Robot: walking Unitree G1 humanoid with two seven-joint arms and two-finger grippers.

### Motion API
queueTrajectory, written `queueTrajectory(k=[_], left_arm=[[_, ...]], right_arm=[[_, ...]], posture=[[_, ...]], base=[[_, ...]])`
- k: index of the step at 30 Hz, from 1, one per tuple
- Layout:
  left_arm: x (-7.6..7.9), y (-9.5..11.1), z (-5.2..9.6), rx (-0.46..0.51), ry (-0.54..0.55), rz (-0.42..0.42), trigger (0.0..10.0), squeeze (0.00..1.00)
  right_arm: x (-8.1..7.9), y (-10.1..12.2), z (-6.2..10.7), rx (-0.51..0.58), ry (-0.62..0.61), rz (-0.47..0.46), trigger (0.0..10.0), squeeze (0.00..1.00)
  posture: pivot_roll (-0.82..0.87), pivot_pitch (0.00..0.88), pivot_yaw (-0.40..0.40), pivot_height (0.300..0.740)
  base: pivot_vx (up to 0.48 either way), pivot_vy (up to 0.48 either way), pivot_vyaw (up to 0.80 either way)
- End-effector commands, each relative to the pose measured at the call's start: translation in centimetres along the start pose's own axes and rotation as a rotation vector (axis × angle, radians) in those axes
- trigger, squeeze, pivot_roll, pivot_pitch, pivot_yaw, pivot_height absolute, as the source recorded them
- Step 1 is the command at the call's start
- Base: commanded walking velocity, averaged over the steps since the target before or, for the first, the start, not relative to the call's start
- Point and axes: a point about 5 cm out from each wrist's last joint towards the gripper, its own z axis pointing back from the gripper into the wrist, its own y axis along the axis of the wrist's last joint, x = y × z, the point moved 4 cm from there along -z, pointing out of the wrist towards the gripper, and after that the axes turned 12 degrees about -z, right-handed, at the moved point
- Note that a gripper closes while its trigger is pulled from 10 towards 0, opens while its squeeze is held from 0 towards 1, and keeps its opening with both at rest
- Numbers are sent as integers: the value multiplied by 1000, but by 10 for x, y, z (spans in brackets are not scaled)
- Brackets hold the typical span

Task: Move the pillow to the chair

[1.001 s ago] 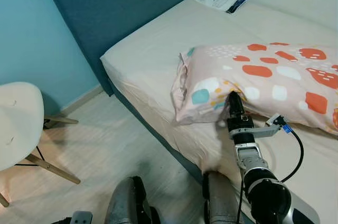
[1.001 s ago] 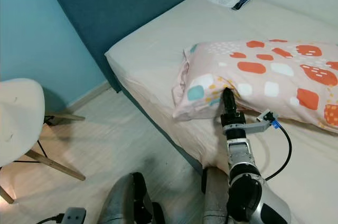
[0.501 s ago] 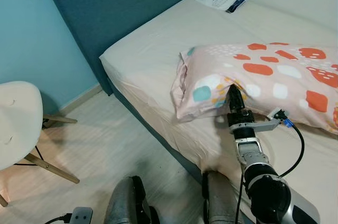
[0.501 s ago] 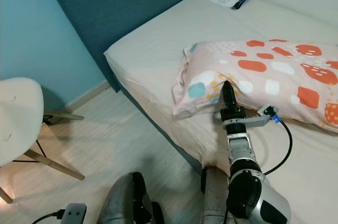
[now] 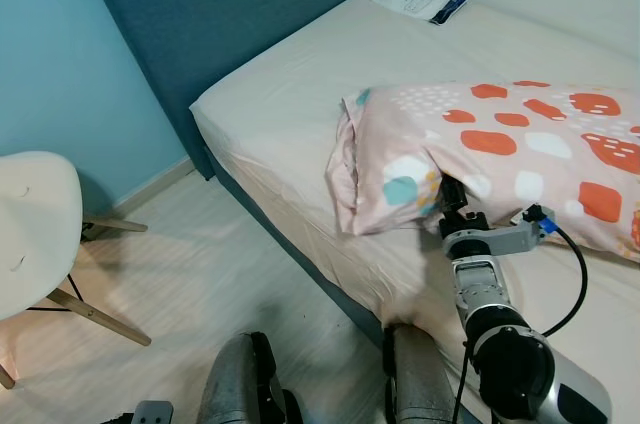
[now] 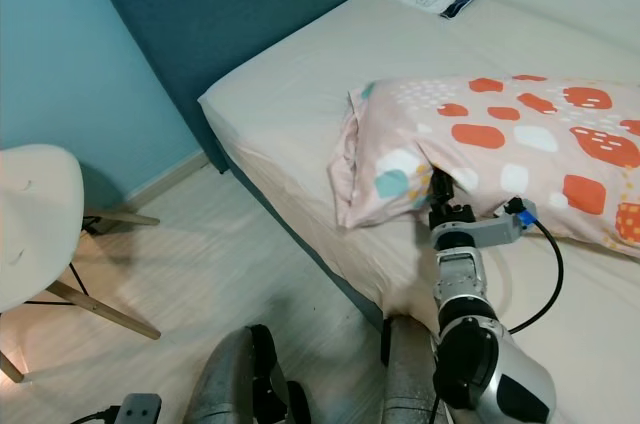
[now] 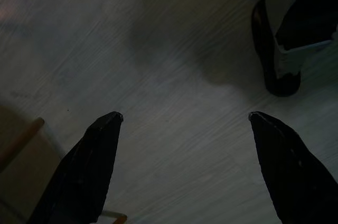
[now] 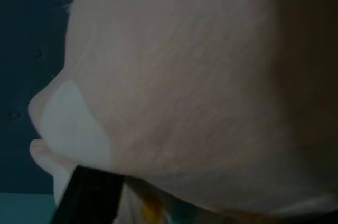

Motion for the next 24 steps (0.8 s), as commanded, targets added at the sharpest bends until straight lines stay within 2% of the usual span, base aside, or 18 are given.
queueTrajectory(k=[1,5,10,16,20,21,22,24], left_arm=[[0,-14,4,-48,0,6,10000,0],[-2,-15,4,-52,0,-1,10000,0],[-3,-13,3,-50,1,-3,10000,0],[0,-9,2,-44,-1,2,10000,0],[3,-7,0,-44,-6,5,10000,0],[5,-6,-1,-45,-8,8,10000,0],[5,-6,-1,-45,-8,8,10000,0],[7,-4,-2,-47,-10,10,10000,0]], right_arm=[[-2,2,-2,9,0,9,0,0],[-10,-5,-4,-19,37,27,0,0],[-10,-9,-4,-37,31,54,0,0],[-16,-28,-4,-127,69,132,0,0],[-22,-45,-2,-199,103,164,0,0],[-30,-62,0,-271,157,207,0,0],[-30,-62,0,-271,157,207,0,0],[-42,-86,4,-359,239,228,0,0]], posture=[[60,269,55,591],[52,250,53,591],[51,246,51,591],[42,233,51,591],[30,222,44,591],[25,214,40,591],[25,214,40,591],[17,204,36,591]], base=[[0,0,0],[0,0,0],[0,0,0],[0,0,0],[0,0,0],[0,0,0],[0,0,0],[0,0,0]])
